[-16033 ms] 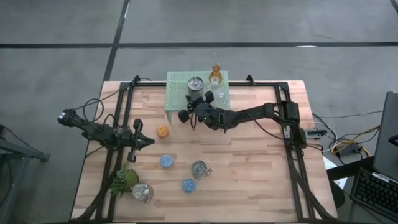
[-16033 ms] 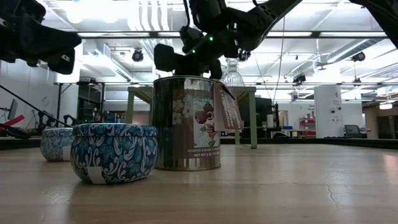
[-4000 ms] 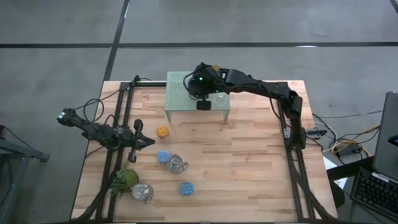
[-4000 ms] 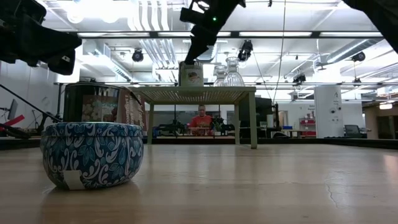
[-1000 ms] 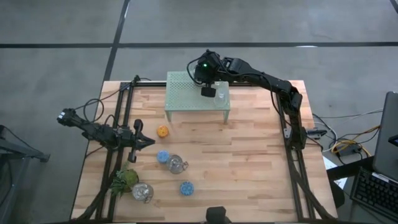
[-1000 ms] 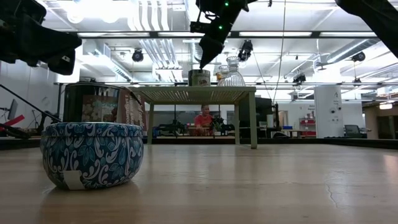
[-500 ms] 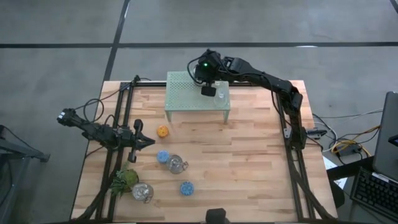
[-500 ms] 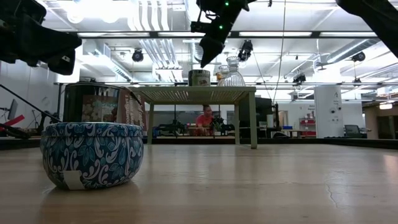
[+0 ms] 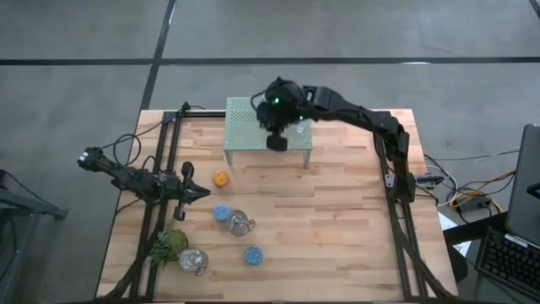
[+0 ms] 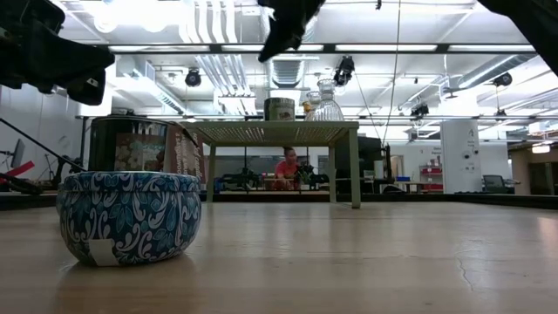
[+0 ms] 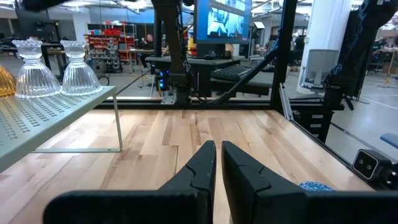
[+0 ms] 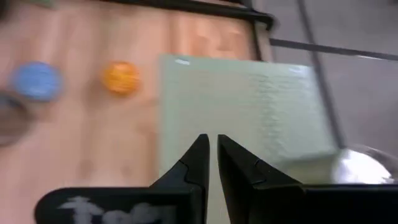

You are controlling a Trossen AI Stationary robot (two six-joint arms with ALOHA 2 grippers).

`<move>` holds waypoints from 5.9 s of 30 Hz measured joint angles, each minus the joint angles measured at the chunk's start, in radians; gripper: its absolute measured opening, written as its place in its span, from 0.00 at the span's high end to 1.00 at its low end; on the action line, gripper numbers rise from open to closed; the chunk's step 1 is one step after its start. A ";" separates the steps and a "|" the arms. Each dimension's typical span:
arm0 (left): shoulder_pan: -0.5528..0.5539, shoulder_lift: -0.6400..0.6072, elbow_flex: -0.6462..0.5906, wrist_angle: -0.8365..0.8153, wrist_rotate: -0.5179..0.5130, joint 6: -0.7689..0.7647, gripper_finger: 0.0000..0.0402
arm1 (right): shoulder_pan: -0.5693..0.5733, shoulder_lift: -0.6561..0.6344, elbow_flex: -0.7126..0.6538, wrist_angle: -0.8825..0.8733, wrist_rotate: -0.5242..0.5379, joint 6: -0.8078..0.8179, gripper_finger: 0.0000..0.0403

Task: Pick & Place candle stick holders
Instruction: Put the top brown scented candle on the shelf

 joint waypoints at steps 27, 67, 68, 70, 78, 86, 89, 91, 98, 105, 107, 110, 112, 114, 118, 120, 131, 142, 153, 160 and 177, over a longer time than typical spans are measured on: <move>0.000 0.000 0.000 -0.001 0.000 0.000 0.93 | 0.393 0.225 -0.029 0.111 -0.014 0.262 0.06; 0.000 0.000 0.000 0.000 0.000 0.000 0.93 | 0.451 0.389 -0.029 0.347 -0.017 0.234 0.02; 0.000 0.000 0.000 0.000 0.000 0.000 0.93 | 0.448 0.389 -0.031 0.347 -0.018 0.234 0.02; 0.000 0.000 0.000 0.000 0.000 0.000 0.93 | 0.447 0.389 -0.033 0.348 -0.017 0.232 0.02; 0.000 0.000 0.000 0.000 0.000 0.000 0.93 | 0.448 0.384 -0.082 0.390 -0.081 0.237 0.02; 0.000 0.000 0.000 0.000 0.000 0.000 0.93 | 0.453 0.395 -0.103 0.373 -0.077 0.234 0.02; 0.000 0.000 0.000 0.000 0.000 0.000 0.93 | 0.454 0.392 -0.094 0.389 -0.076 0.235 0.02; 0.000 0.000 0.000 0.000 0.000 0.000 0.93 | 0.455 0.384 -0.092 0.388 -0.076 0.238 0.02; 0.000 0.000 0.000 0.000 0.000 0.000 0.93 | 0.455 0.392 -0.120 0.433 -0.076 0.246 0.02; 0.000 0.000 0.000 0.000 0.000 0.000 0.93 | 0.455 0.389 -0.149 0.456 -0.076 0.252 0.02; 0.000 0.000 0.000 0.000 0.000 0.000 0.93 | 0.455 0.389 -0.156 0.472 -0.076 0.253 0.03; 0.000 0.000 0.000 0.000 0.000 0.000 0.93 | 0.455 0.388 -0.159 0.484 -0.076 0.253 0.06; 0.000 0.000 0.000 0.000 0.000 0.000 0.93 | 0.455 0.388 -0.163 0.487 -0.076 0.253 0.09; 0.000 0.000 0.000 0.000 0.000 0.000 0.93 | 0.455 0.388 -0.164 0.487 -0.074 0.256 0.12; 0.000 0.000 0.000 -0.001 0.000 0.000 0.93 | 0.455 0.388 -0.167 0.489 -0.074 0.256 0.15; 0.000 0.000 0.000 -0.001 0.000 0.000 0.93 | 0.455 0.387 -0.169 0.490 -0.074 0.256 0.15; 0.000 0.000 0.000 -0.001 0.000 0.000 0.93 | 0.455 0.387 -0.143 0.450 -0.075 0.264 0.14; 0.000 0.000 0.000 -0.001 0.000 0.000 0.93 | 0.452 0.387 -0.082 0.384 -0.075 0.261 0.15; 0.000 0.000 0.000 -0.001 0.000 0.000 0.93 | 0.440 0.384 0.126 0.190 -0.072 0.223 0.15; 0.000 0.000 0.000 -0.001 0.000 0.000 0.93 | 0.393 0.297 0.123 0.143 -0.065 0.222 0.15; 0.000 0.000 0.000 0.000 0.000 0.000 0.93 | 0.174 0.149 0.125 0.020 0.021 0.233 0.15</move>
